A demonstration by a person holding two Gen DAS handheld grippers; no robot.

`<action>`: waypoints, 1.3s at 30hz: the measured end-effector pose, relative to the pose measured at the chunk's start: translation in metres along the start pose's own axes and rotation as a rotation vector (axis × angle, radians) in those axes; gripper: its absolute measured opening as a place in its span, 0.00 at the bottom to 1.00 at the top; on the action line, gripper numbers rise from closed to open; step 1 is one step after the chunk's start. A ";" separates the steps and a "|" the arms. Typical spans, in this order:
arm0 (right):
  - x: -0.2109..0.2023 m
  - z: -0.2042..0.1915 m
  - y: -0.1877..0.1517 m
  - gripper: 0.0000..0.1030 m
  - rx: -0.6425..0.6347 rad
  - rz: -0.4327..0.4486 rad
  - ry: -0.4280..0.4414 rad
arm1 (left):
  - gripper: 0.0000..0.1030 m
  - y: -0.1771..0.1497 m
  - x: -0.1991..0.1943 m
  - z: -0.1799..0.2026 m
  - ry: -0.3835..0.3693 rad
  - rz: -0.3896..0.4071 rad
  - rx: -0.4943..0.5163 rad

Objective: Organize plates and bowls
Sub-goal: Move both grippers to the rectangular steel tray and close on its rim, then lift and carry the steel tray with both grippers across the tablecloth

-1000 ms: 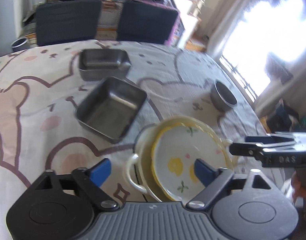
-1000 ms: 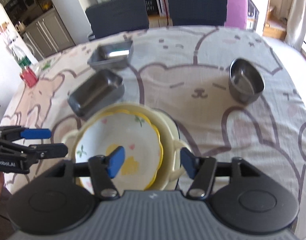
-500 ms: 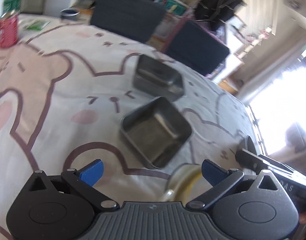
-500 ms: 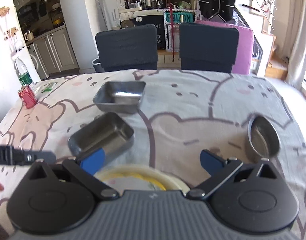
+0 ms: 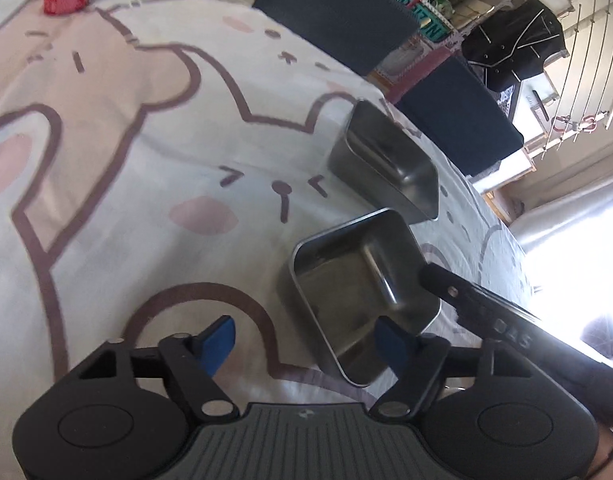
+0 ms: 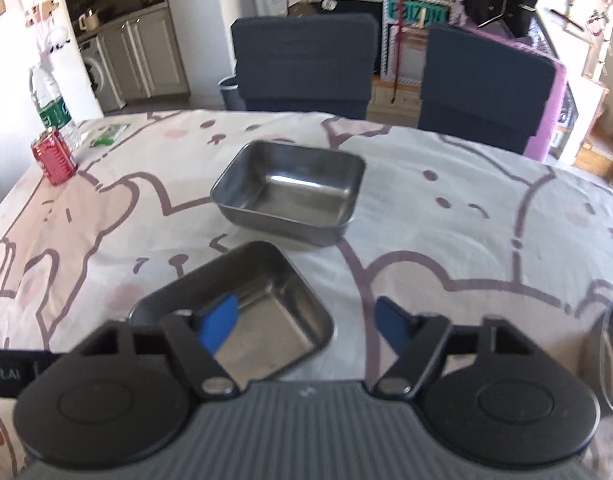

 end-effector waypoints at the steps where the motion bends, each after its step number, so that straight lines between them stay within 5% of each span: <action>1: 0.005 0.000 0.001 0.73 -0.002 -0.007 0.007 | 0.70 0.000 0.002 0.000 -0.009 -0.009 -0.006; 15: 0.043 -0.006 -0.001 0.44 -0.087 -0.111 -0.006 | 0.48 0.002 0.022 0.009 -0.042 -0.060 0.031; 22: 0.036 0.004 -0.009 0.11 -0.030 -0.153 -0.017 | 0.37 0.007 0.020 0.006 0.011 -0.044 0.087; 28: 0.024 -0.003 -0.016 0.06 -0.039 -0.158 -0.001 | 0.15 0.017 0.012 -0.001 0.072 -0.024 0.160; 39: -0.013 -0.042 -0.023 0.07 -0.006 -0.090 0.090 | 0.14 0.028 -0.035 -0.032 0.098 0.026 0.242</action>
Point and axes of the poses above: each gripper's, at about its wrist camera, not at the fingertips, and x roughly the way its jaws point, z to its right, y to its top, the point moved 2 cm from there along x, roughly the way its jaws point, and after that the axes turned 5 degrees about x, right-handed, at the moved point
